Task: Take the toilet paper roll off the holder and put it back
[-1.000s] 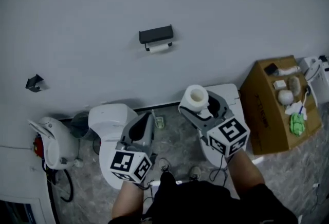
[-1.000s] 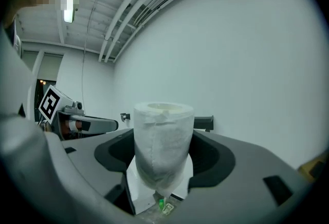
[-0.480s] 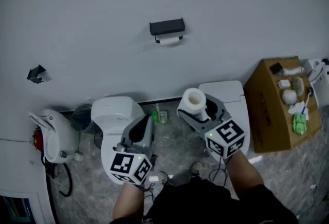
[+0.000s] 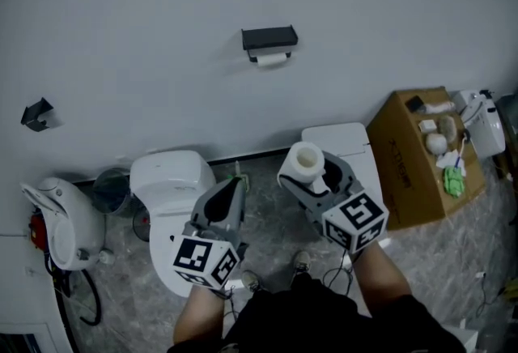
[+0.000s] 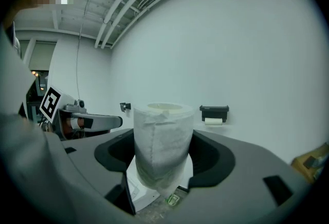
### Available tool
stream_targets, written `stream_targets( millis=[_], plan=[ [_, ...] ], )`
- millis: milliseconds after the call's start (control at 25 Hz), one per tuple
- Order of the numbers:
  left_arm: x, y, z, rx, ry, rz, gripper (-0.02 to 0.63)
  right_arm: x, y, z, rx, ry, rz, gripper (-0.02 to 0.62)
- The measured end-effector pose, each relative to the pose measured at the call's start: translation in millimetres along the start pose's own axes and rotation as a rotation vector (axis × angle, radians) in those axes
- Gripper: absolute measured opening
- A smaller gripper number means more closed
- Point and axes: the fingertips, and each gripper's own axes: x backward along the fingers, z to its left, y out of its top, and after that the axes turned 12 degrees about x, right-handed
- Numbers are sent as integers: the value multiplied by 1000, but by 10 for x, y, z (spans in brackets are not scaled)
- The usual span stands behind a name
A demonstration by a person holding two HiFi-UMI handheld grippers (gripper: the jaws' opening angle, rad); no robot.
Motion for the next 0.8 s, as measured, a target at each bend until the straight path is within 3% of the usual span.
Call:
stream_targets(
  millis=[200, 480, 800],
  plan=[
    [192, -28, 155, 9, -52, 20, 5, -44, 5, 332, -20, -49, 50, 308],
    [283, -90, 168, 12, -115, 43, 5, 53, -77, 444, -3, -110, 41, 308],
    [372, -43, 105, -13, -136, 49, 5, 117, -1, 513, -21, -134, 28, 308]
  ],
)
